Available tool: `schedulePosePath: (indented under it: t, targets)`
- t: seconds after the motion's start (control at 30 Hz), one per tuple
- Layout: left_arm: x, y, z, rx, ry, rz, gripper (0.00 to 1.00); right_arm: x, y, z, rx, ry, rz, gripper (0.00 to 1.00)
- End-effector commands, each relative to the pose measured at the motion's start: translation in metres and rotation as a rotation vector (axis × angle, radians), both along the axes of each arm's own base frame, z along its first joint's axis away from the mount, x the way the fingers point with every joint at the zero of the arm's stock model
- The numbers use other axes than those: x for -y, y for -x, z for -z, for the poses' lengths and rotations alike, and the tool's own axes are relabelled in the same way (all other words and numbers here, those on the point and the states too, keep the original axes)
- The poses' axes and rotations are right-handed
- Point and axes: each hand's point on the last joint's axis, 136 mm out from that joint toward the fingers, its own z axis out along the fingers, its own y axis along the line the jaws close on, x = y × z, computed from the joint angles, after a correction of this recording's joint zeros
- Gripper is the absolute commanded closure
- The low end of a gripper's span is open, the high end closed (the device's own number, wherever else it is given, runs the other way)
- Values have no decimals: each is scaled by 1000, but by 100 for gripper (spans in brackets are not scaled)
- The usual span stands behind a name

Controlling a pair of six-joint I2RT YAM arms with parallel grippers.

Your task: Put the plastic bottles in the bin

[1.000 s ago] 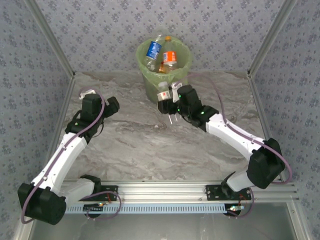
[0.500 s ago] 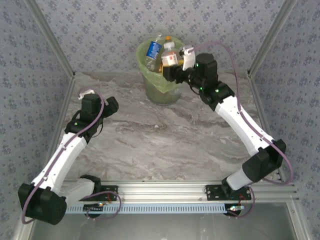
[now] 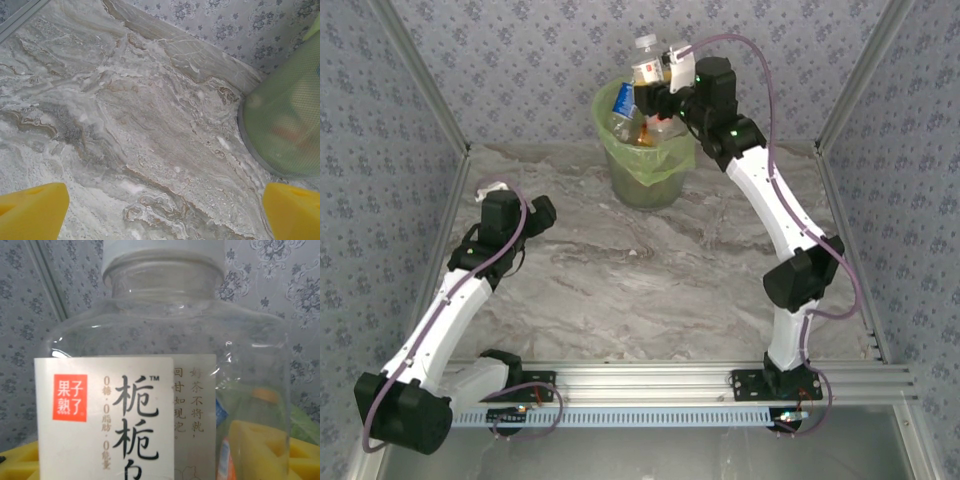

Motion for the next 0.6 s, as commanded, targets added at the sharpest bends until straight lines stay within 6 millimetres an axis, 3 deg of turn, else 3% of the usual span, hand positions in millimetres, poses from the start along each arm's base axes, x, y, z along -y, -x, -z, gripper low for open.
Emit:
schedulePosePath:
  t: [0.0, 0.3, 0.43, 0.57]
  targets:
    - [-6, 4, 2, -6, -4, -22, 1, 1, -12, -4, 73, 87, -6, 89]
    - [-14, 6, 7, -14, -17, -45, 1, 5, -41, 28, 85, 252, -31, 89]
    - [-13, 3, 13, -27, -6, -49, 1, -3, -51, 46, 75, 273, -56, 89]
    - [-10, -2, 18, -50, 1, -43, 1, -10, -60, 64, 49, 291, -73, 83]
